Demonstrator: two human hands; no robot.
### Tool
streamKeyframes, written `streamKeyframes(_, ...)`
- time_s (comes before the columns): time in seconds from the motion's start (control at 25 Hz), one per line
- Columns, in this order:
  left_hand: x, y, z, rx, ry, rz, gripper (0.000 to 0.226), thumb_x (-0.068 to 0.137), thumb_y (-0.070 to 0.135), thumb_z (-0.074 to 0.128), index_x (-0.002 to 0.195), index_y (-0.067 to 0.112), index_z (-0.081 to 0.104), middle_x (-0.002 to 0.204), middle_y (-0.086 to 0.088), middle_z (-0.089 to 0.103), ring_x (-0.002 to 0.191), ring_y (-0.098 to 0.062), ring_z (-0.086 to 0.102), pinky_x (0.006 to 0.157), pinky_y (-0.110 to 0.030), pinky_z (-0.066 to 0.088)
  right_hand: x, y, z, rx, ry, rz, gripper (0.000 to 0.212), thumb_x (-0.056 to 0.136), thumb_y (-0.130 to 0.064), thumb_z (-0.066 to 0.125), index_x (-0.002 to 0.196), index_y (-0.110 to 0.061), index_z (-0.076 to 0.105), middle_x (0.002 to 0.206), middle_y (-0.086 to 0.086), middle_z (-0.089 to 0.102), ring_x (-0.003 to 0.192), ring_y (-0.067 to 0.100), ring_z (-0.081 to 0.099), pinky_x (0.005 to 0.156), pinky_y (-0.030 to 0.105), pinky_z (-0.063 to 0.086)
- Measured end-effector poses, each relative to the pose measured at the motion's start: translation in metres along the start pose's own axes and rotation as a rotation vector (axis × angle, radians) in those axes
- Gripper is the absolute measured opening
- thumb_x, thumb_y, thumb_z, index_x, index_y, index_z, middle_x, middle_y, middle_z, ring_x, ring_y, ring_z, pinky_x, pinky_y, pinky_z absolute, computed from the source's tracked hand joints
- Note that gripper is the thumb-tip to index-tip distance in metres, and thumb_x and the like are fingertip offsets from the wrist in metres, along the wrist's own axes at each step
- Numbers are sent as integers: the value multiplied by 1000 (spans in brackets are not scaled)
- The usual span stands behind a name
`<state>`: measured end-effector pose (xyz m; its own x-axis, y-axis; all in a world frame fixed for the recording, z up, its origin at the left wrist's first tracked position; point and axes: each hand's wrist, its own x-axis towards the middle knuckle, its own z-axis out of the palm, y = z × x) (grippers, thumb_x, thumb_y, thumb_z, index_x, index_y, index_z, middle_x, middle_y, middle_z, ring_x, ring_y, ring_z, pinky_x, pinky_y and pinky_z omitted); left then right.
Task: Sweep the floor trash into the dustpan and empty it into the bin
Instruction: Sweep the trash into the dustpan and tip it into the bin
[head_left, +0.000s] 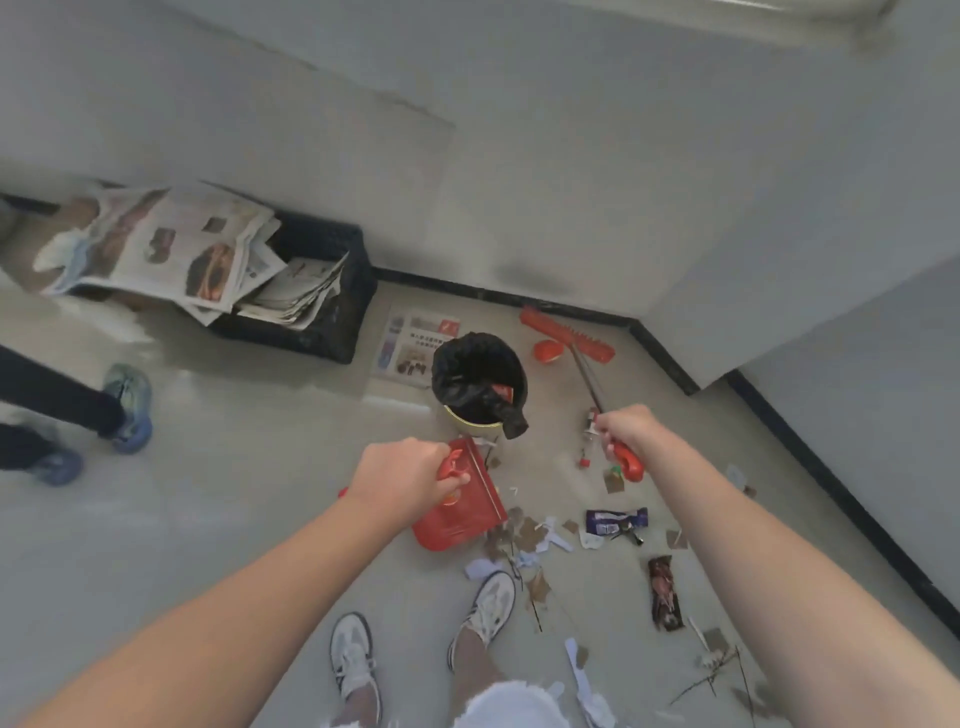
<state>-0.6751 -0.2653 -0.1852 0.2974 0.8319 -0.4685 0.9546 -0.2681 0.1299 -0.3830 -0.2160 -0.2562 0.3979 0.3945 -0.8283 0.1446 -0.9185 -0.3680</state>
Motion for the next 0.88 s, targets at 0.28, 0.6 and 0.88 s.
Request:
streamKeyframes(0.28, 27, -1, 19, -1, 76, -119, 57, 82, 78, 35, 104, 32, 61, 94, 8, 70, 92, -12, 65, 50, -24, 30, 89, -39, -11, -144, -92, -14, 17, 87, 4, 47, 84, -13, 48, 50, 7, 43, 25, 13, 37, 36, 14, 32)
streamKeyframes(0.6, 32, 5, 28, -1, 91, -152, 54, 84, 76, 35, 102, 31, 60, 92, 10, 70, 93, -11, 65, 61, -27, 44, 126, -8, -27, -337, -149, 74, 25, 89, -7, 38, 108, -13, 53, 40, 1, 44, 36, 13, 38, 46, 19, 31)
streamKeyframes(0.88, 22, -6, 32, 48, 63, -61, 48, 85, 72, 39, 90, 28, 58, 88, 7, 68, 88, -14, 65, 59, -27, 42, 29, 62, -11, -557, -102, 167, 11, 93, -15, 32, 91, -10, 42, 50, 5, 43, 24, 12, 33, 36, 13, 33)
